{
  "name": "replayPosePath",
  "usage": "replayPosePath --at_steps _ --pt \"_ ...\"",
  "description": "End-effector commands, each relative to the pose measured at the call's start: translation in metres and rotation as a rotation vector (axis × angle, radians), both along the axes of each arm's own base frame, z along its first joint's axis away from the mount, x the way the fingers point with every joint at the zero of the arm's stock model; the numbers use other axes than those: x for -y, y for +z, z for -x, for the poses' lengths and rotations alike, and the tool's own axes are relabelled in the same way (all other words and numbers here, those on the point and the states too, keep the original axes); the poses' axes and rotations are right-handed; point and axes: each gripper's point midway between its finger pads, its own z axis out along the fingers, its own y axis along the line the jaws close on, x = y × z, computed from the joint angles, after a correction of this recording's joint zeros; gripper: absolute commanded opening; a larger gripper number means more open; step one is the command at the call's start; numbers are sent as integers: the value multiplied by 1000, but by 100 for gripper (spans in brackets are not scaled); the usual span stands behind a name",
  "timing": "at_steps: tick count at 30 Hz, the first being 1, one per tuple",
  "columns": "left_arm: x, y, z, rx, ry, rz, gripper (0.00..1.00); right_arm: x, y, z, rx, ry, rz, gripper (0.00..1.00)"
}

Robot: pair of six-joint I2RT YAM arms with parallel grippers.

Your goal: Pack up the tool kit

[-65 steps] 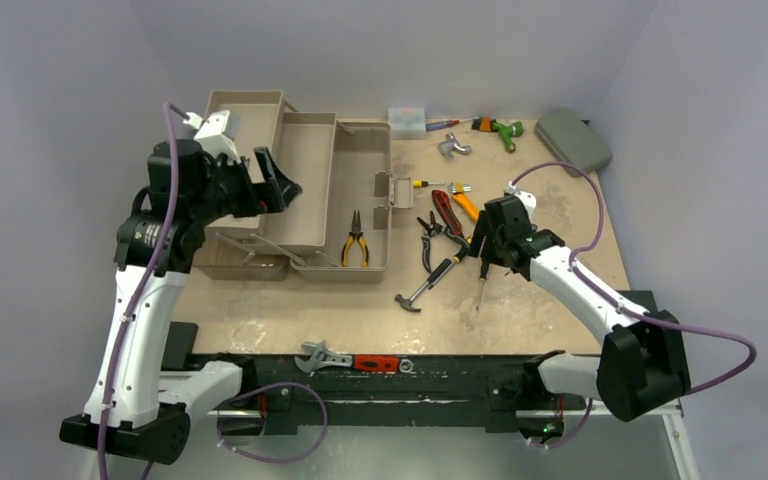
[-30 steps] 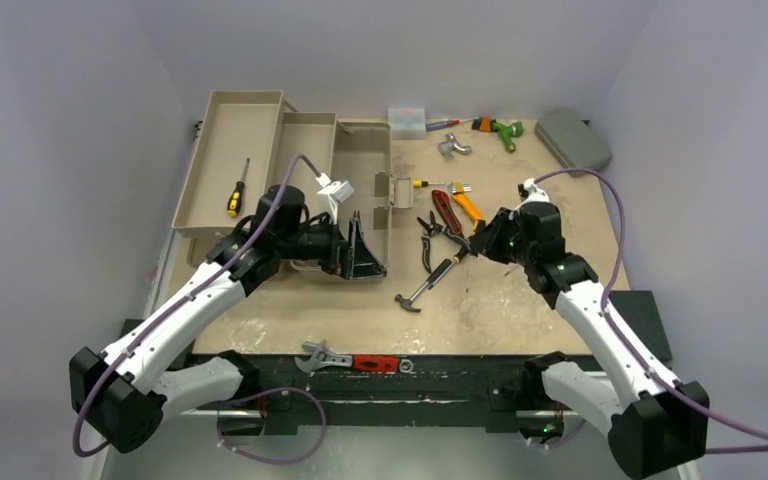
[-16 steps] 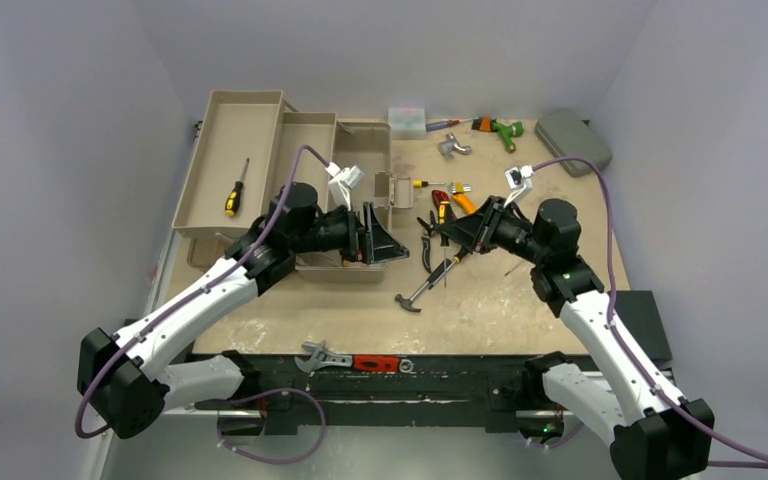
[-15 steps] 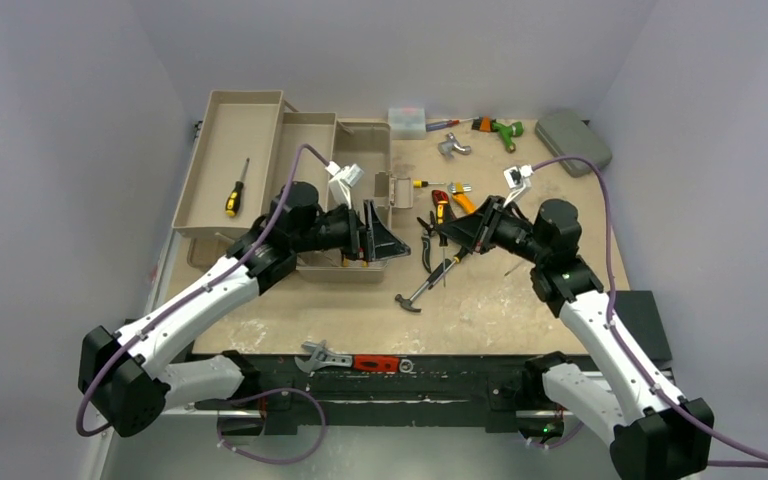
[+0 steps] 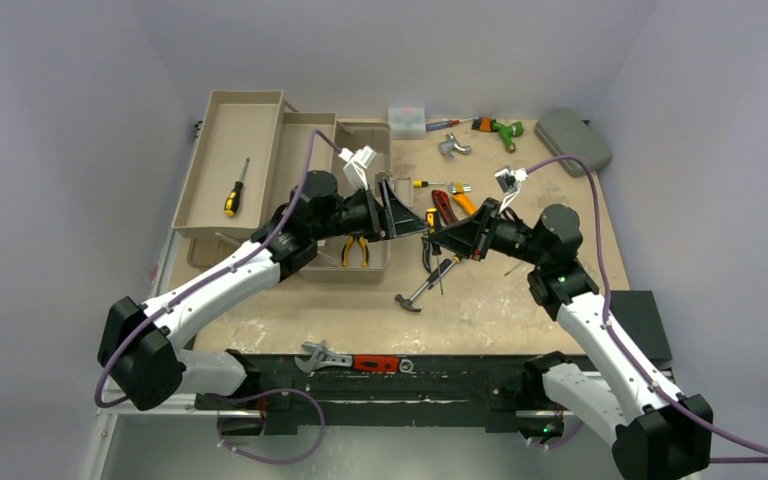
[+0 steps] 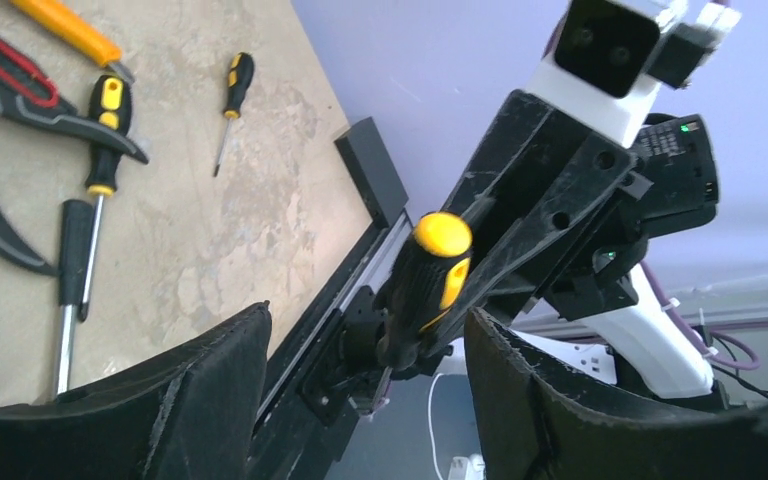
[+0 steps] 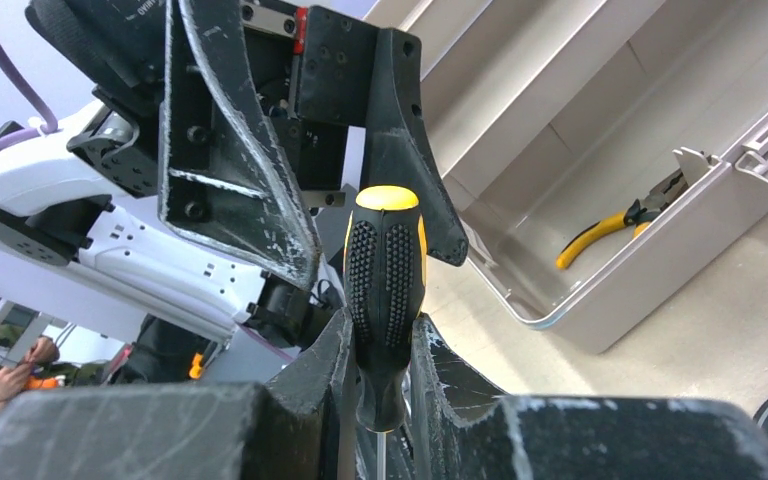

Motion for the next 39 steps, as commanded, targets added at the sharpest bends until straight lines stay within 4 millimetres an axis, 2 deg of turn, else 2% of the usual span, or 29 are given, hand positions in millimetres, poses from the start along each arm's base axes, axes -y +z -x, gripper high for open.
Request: replayPosePath --at_steps 1,5,7,10,13,14,16,18,20,22,27,32,34,36,39 --pt "18 47 -4 109 -19 109 67 -4 14 8 72 48 -18 0" --pt "30 49 -1 124 -31 101 62 -6 11 9 63 57 -13 0" --pt "34 46 -1 124 -35 90 55 -6 11 10 66 61 -14 0" --pt "38 43 -2 129 -39 88 36 -7 14 11 70 57 -15 0" --pt "37 43 -3 147 -38 82 8 -6 13 9 67 48 -9 0" --pt "36 44 -2 158 -40 78 2 -6 12 9 65 44 -7 7" --pt "31 47 -3 192 -30 52 0 -5 10 7 61 34 2 31" --pt "16 50 -9 243 21 -18 0 -4 7 5 54 23 14 46" --pt "-8 51 -18 289 99 -126 0 -2 5 2 50 -1 34 55" --pt "-42 53 -32 338 212 -279 0 0 2 -1 48 -26 53 60" --pt "-149 57 -60 374 468 -702 0 4 -5 -4 38 -57 82 65" --pt "-255 88 -80 435 788 -991 0 3 -4 -7 39 -55 90 65" --pt "-289 105 -86 480 903 -1111 0 3 -2 -8 43 -54 97 65" --pt "-315 121 -92 521 997 -1207 0 4 0 -10 47 -59 108 65" --pt "-332 132 -105 564 1031 -1285 0 5 -1 -14 49 -73 135 65"
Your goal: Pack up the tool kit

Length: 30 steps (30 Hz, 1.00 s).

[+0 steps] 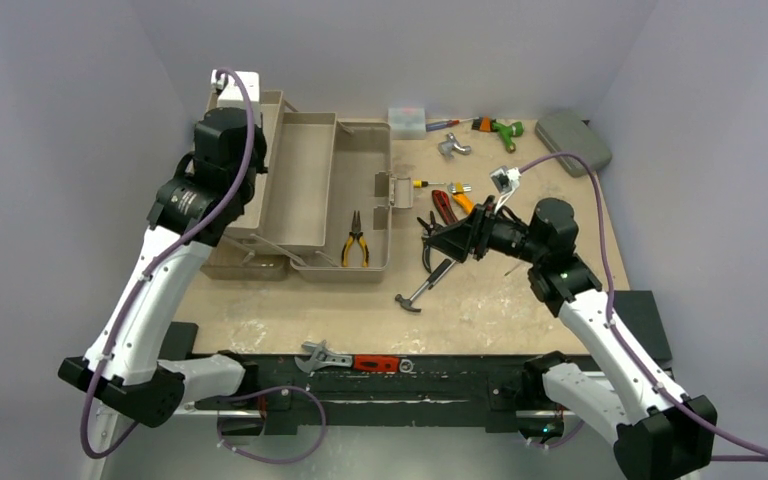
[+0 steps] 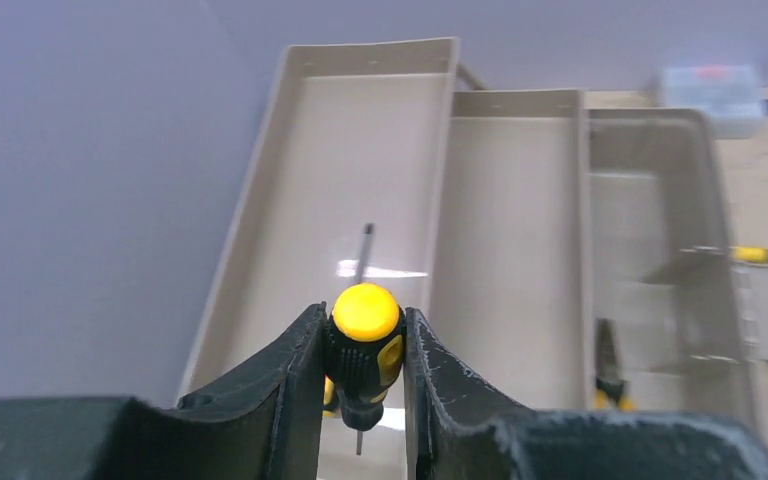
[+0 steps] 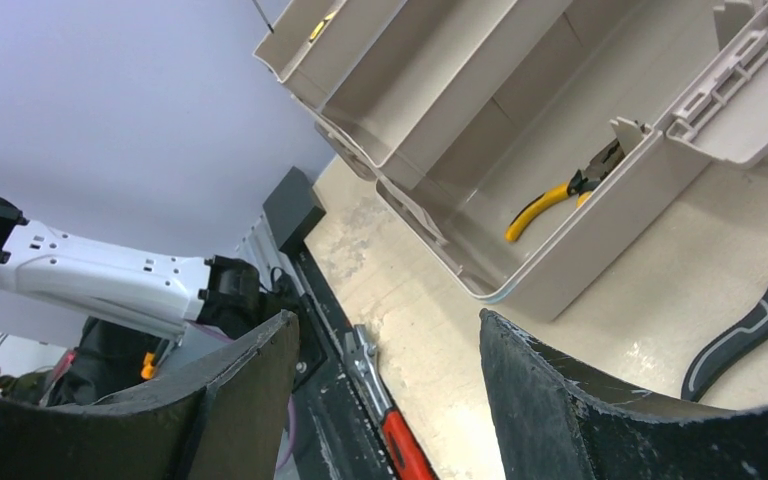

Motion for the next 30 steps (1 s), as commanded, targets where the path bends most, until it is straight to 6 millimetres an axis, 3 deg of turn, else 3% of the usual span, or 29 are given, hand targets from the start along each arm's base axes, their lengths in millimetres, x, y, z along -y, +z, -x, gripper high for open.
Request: replayPosePath --at_steps 1,11,15,17,18,20,22,28,30 --pt "-53 28 -15 41 171 -248 0 2 18 -10 72 -25 33 65" --pt "-71 -17 -95 -134 227 -338 0 2 4 -39 5 -109 55 66" --pt "-80 -32 -120 -210 245 -400 0 38 -42 -72 -142 -378 243 67" --pt "-79 -35 -126 -217 241 -397 0 64 -72 -85 -228 -528 365 74" --pt "-77 -36 -128 -214 234 -389 7 73 -84 -90 -264 -580 410 76" --pt "-75 -34 -129 -197 229 -366 35 85 -106 -98 -322 -642 493 78" --pt "-70 -30 -129 -179 206 -335 53 97 -122 -105 -363 -707 562 79" --pt "-46 -9 -108 -111 96 -155 77 104 -157 -130 -373 -659 767 79" --pt "-33 0 -96 -83 41 -61 87 93 -164 -138 -383 -584 789 78"
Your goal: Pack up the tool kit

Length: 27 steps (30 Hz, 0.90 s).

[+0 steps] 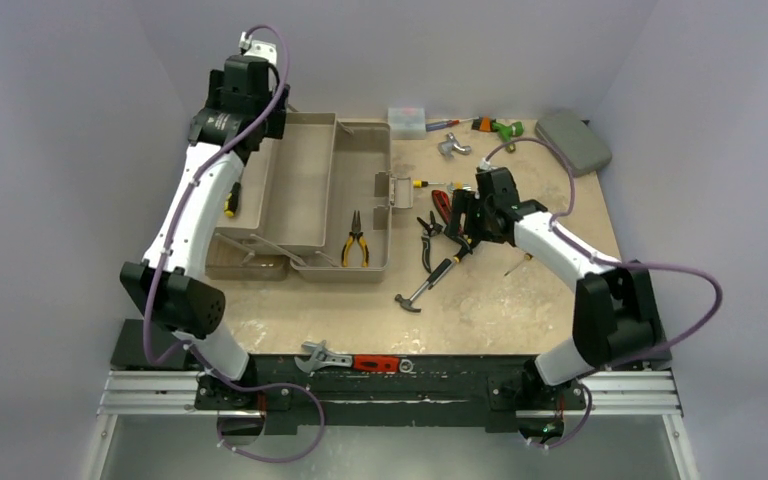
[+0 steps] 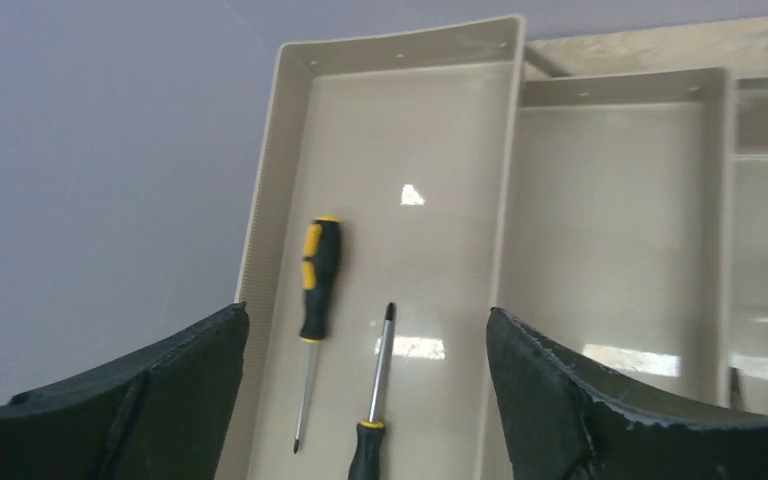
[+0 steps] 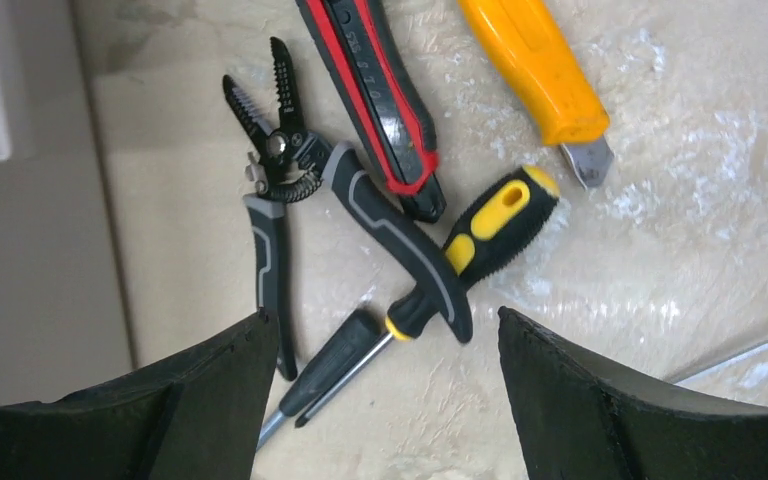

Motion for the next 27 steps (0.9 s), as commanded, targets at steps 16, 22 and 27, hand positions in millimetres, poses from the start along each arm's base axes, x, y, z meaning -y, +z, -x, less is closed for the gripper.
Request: replayPosePath --at_steps 16,22,27 --pt "177 80 153 206 -628 1054 100 -12 -28 -45 -43 199 177 66" --pt "216 41 186 25 -724 1126 100 -26 -49 -37 -105 261 198 67" --pt "217 5 206 -89 -706 1152 100 -23 -55 -35 -139 257 264 64"
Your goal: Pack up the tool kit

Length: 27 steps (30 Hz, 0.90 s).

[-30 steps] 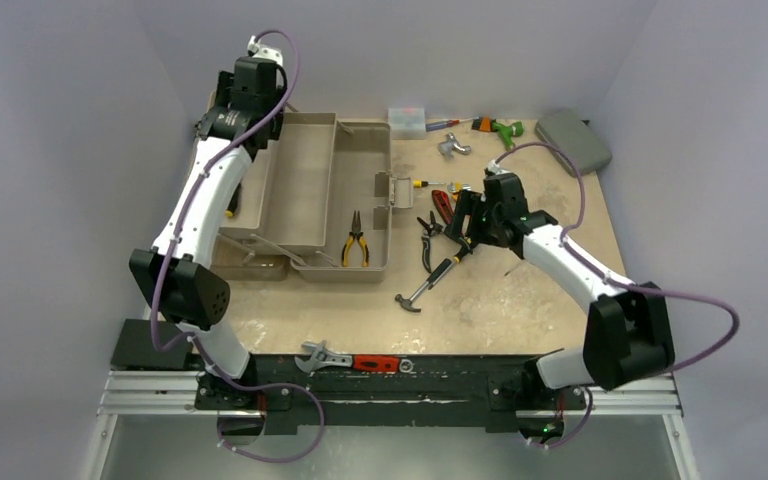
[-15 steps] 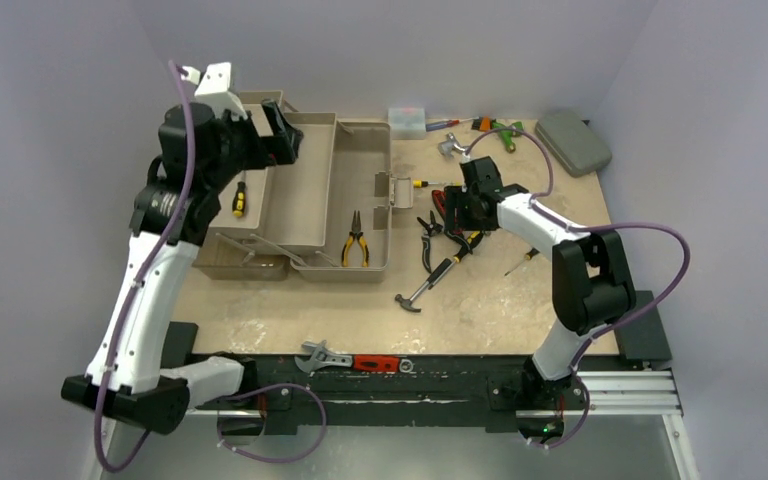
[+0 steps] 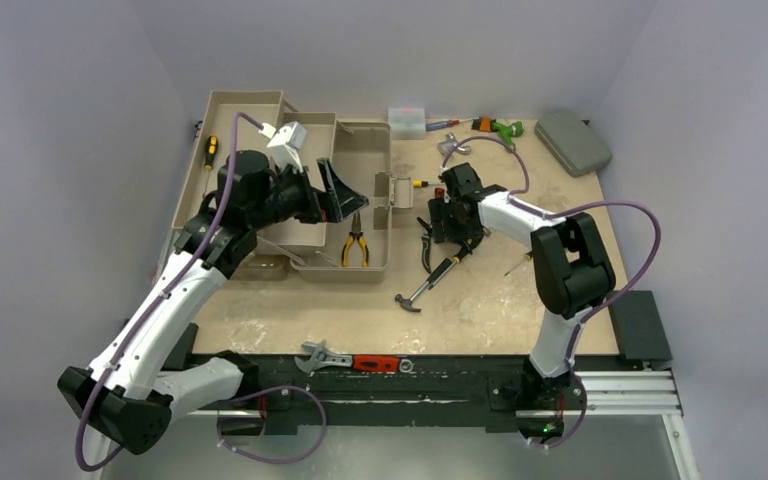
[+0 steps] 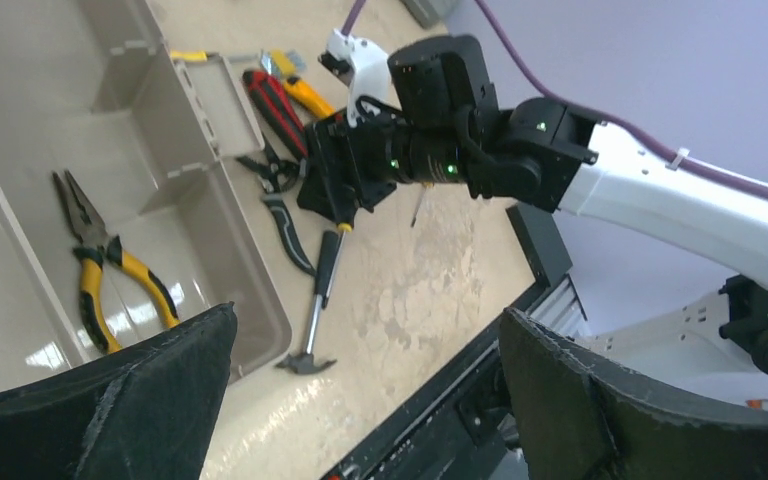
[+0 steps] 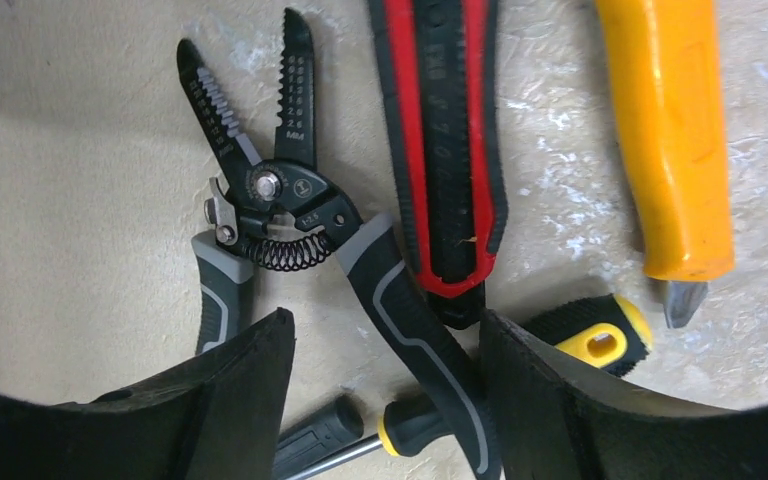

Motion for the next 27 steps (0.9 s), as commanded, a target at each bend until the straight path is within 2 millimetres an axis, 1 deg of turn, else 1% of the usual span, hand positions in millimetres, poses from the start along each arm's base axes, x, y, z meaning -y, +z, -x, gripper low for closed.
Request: replayPosePath --at_steps 1,3,6,9,10,11,12,15,17,24,27 --pt "3 -5 25 -30 -56 56 100 3 11 -5 20 8 56 62" --pt "-1 -13 38 -34 -69 65 100 9 10 -4 13 -5 86 57" --pt "-13 -21 57 -17 -58 62 100 13 7 -1 4 -11 105 43" --pt "-27 -28 73 -3 -44 12 100 11 9 1 9 -9 95 21" --pt "-33 -29 78 5 -37 -10 100 11 13 1 20 -8 91 13" --pt "-38 -29 82 15 -30 -31 100 11 17 2 31 -7 86 8" --pt "-43 -31 87 13 -25 -55 100 9 26 2 56 -8 72 6" --pt "-58 -28 97 44 -1 -105 100 9 42 5 108 -14 39 5" --pt "-67 -23 101 72 29 -120 100 10 51 9 134 -17 21 0" --pt "-83 -11 111 148 72 -138 100 14 81 23 219 -27 -36 0" --pt "-91 -7 111 179 81 -192 100 13 102 29 264 -21 -72 0"
